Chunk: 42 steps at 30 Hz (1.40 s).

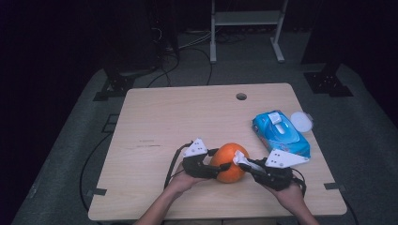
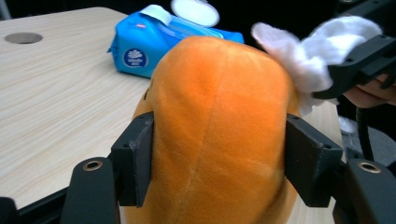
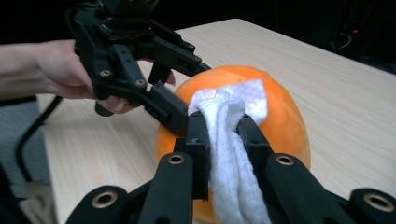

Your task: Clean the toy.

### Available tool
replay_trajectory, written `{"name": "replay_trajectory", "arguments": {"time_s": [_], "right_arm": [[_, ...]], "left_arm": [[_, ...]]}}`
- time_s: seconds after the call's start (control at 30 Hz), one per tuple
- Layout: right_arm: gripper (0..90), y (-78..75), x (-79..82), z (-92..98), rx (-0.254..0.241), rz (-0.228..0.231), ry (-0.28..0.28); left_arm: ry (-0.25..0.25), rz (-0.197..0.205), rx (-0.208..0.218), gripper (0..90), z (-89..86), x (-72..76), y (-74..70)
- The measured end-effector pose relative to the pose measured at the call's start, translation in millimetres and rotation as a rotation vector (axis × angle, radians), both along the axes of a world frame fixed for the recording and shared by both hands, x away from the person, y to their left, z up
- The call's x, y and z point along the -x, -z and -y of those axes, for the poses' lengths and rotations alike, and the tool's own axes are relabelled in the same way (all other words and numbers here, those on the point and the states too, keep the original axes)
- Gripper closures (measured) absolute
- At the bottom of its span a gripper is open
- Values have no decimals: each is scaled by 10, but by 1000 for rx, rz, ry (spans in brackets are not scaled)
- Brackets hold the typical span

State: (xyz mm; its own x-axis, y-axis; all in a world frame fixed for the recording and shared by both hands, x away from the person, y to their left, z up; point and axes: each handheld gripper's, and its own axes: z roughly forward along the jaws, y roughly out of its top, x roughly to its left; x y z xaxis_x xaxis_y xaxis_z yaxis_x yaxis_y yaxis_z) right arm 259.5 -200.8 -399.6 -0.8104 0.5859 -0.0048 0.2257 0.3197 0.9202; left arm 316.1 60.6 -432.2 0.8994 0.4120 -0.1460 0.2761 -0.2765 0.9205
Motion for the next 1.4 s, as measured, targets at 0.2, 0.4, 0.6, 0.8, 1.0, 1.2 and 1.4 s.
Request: {"name": "replay_trajectory", "arguments": {"time_s": [0.2,0.4,0.6,0.8,1.0,1.2,1.4], "right_arm": [[772,-68,-13,16,-31,28,28],[772,-8,-55,124,-24,-3,48],[770,-25,-9,32,-32,0,-1],[773,-46,-26,63,-30,32,32],[773,26,-105,242,-36,-22,92],[772,-86,27,-6,-53,10,-13],[773,-2,-104,156,-36,-10,85]], "left_arm": [[99,183,-141,319,267,275,-28],[142,176,-92,187,242,226,-7],[148,95,-78,71,229,107,115],[123,177,-90,340,187,182,6],[105,204,-120,352,172,215,-67],[34,208,-165,351,241,227,-72],[38,191,-138,351,189,220,-135]]}}
